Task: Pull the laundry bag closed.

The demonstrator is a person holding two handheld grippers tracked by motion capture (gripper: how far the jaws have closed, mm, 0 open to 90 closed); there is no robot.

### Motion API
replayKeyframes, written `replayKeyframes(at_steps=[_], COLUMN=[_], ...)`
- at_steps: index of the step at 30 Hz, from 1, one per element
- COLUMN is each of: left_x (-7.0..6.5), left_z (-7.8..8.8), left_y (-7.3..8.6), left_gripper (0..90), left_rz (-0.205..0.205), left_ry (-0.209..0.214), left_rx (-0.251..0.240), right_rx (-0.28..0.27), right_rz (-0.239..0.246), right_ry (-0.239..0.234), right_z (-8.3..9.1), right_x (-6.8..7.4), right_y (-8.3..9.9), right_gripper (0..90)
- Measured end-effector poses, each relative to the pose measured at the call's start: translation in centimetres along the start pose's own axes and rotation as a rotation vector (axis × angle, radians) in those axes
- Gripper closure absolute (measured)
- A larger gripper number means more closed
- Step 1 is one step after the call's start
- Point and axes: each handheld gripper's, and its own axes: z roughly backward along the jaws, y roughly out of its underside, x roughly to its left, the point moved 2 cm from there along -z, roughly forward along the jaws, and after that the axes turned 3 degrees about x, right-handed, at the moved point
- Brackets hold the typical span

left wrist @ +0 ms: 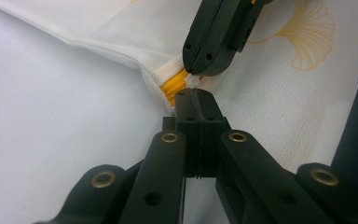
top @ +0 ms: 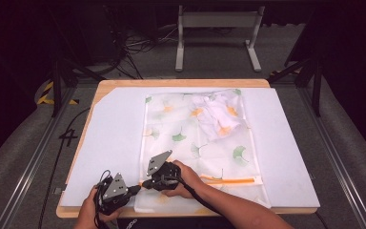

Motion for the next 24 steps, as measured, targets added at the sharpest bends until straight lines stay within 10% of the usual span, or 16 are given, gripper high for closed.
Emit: replayKeyframes(at_steps=[10, 16, 24], left_x=[0.0, 1.6, 2.7], left_z=[0.3, 1.1, -1.3], left_y=[0.2, -1.2, -3.0], left_gripper=[90.0, 90.0, 90.0], left_rz=[0.011, 0.064, 0.05], left_ry=[-0.032, -0.03, -0.003], left_rx=[0.0, -0.105, -0.044], right_rx=[0.008, 0.013, 0.033], right_rz=[0.03, 0.039, 0.055], right_ry=[0.023, 0.034, 0.054], right_z=[0.3, 0.3, 0.2], right_x=[0.5, 0.5, 0.8], right_y=[0.3, 0.2, 0.3], right_gripper=[89.9, 89.9, 89.9])
